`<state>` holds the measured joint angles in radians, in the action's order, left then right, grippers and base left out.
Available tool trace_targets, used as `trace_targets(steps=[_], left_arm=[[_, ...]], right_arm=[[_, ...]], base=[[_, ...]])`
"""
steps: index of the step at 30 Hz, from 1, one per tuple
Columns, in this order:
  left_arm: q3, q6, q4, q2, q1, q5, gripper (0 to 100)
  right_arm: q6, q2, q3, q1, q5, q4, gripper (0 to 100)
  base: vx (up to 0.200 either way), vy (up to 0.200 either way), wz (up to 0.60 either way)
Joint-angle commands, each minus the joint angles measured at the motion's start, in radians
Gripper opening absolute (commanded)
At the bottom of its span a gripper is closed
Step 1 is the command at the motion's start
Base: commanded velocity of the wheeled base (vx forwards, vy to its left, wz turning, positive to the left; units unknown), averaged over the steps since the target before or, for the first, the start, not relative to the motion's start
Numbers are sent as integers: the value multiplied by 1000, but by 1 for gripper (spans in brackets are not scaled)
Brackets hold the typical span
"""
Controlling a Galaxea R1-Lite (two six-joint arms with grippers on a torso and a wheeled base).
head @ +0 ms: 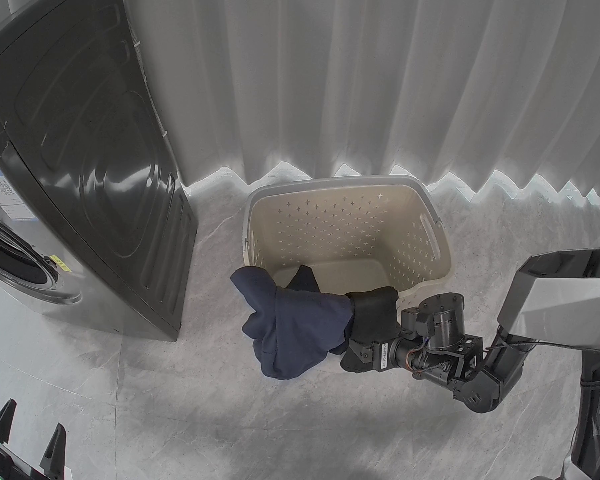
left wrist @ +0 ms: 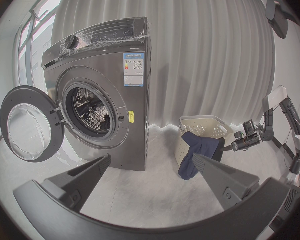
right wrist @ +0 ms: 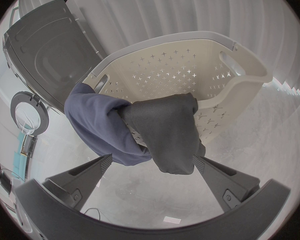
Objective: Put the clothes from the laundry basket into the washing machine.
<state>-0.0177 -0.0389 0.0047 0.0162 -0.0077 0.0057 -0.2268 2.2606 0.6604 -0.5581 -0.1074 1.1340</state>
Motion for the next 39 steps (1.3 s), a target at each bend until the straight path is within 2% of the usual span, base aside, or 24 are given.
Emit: trace_targets(steps=[1, 8, 16, 17, 25, 32, 33, 39], left_arm=[[18, -1, 0, -13, 0, 0, 100], [18, -2, 0, -13, 0, 0, 100], [18, -4, 0, -13, 0, 0, 100], [18, -4, 0, -13, 0, 2, 100], [18, -4, 0, -13, 0, 2, 100], [18, -6, 0, -13, 0, 2, 100], [18, -6, 0, -13, 0, 3, 100], [18, -6, 0, -13, 0, 3, 100]], right_arm=[[1, 56, 41, 9, 0, 3, 100], [9, 103, 143, 17, 2, 0, 100], [9, 149, 206, 23, 0, 6, 100], [12, 149, 208, 23, 2, 9, 0], [18, 129, 189, 17, 2, 30, 0], [17, 31, 114, 10, 0, 32, 0], [17, -36, 67, 14, 0, 32, 0], [17, -282, -67, 20, -1, 20, 0]], base=[[0, 0, 0], [0, 0, 0], [0, 0, 0], [0, 0, 0], [0, 0, 0], [0, 0, 0], [0, 0, 0], [0, 0, 0]])
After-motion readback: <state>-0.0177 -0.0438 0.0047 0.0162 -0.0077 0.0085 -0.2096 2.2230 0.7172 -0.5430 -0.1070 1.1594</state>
